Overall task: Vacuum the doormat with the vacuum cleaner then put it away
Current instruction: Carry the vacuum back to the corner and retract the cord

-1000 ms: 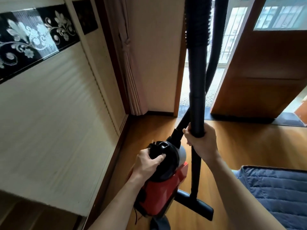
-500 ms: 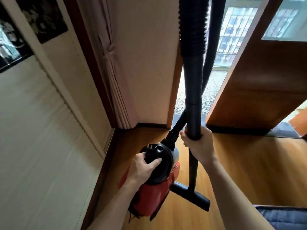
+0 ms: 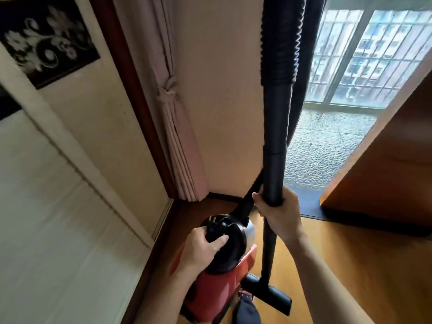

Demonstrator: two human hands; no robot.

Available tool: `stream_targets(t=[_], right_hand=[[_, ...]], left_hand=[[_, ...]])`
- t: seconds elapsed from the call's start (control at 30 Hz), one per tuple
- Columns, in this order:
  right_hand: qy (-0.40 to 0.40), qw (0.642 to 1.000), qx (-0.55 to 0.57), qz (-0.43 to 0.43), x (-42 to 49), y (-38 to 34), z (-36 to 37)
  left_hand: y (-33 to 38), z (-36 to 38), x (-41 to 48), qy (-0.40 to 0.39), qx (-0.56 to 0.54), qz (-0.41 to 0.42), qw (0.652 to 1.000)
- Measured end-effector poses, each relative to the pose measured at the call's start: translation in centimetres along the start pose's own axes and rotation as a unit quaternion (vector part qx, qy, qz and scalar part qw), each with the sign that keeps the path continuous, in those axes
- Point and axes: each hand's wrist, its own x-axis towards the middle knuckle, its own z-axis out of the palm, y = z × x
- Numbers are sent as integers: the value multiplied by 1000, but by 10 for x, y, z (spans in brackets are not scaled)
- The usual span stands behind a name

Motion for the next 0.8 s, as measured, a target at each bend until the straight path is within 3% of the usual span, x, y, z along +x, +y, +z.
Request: stream_targets(t=[0.37,0.67,0.8], right_hand=[[-78,997,12,-18,179,65,21],[-136,991,-15,-9,239,87,55],[-126,992,-4,2,258,96,67]], left_hand=[[42,20,142,52,-41,-50,997],[41,0,188,86,-74,-70,991],[34,-8,205,78,-71,-75,992]])
